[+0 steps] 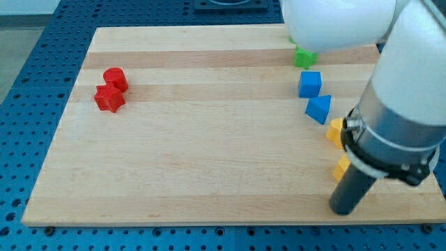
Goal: Touch the bottom right side of the yellow hexagon
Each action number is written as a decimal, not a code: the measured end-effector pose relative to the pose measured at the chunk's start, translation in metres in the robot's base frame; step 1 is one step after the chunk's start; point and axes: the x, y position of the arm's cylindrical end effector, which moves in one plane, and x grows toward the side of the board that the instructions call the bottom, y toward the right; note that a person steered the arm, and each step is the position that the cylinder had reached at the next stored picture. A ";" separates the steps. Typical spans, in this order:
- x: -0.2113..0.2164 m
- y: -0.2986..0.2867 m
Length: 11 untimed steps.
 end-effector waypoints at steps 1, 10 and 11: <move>-0.019 0.006; -0.011 -0.026; 0.019 -0.003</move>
